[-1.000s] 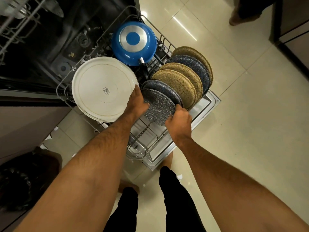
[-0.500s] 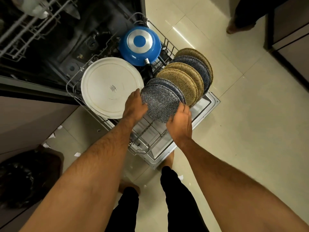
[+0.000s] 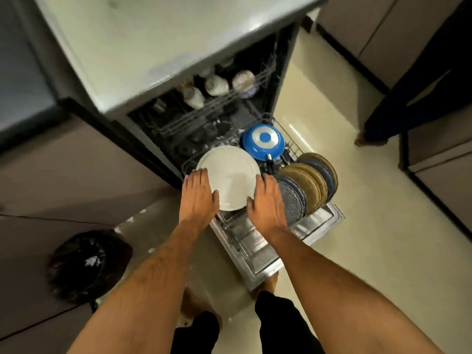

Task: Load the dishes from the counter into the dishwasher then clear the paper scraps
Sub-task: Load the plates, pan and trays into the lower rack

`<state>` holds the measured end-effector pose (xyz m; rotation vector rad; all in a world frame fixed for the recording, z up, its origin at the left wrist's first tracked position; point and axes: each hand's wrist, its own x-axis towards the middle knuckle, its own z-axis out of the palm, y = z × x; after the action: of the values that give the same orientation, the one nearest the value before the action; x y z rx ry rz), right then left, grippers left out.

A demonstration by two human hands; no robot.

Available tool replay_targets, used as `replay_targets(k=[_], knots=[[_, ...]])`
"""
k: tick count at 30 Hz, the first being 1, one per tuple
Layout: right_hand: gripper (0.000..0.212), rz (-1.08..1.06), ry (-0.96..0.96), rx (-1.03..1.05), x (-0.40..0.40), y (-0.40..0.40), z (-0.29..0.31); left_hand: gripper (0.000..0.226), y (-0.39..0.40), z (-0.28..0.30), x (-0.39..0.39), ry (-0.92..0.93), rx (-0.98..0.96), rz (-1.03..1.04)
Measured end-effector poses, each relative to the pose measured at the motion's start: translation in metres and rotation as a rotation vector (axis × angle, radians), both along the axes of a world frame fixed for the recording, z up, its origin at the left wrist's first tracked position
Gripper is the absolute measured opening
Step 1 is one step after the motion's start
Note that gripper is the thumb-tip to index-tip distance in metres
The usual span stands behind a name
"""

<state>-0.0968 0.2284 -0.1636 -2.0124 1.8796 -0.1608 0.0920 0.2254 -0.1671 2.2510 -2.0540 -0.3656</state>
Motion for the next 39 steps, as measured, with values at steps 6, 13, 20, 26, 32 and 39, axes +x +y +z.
replay_targets(k=[6,13,20,26,32,39], knots=[[0.073,0.289,0.074,-0.218,0.097,-0.015,0.106,0.069,0.034,0.118,0.112,-0.03,-0.189,0.175],[0.073,0.504,0.065,-0.426,0.236,-0.02,0.225,0.07,0.076,0.242,0.259,-0.122,-0.379,0.348],[0.075,0.64,-0.006,-0.549,0.38,-0.002,0.308,0.073,0.13,0.331,0.385,-0.165,-0.487,0.517],[0.073,0.761,0.008,-0.638,0.486,0.024,0.349,0.074,0.181,0.365,0.47,-0.172,-0.553,0.671],[0.073,0.866,-0.021,-0.697,0.562,0.035,0.366,0.073,0.212,0.377,0.525,-0.18,-0.592,0.799],[0.071,0.935,-0.123,-0.71,0.655,0.026,0.369,0.072,0.218,0.366,0.594,-0.239,-0.59,0.876]])
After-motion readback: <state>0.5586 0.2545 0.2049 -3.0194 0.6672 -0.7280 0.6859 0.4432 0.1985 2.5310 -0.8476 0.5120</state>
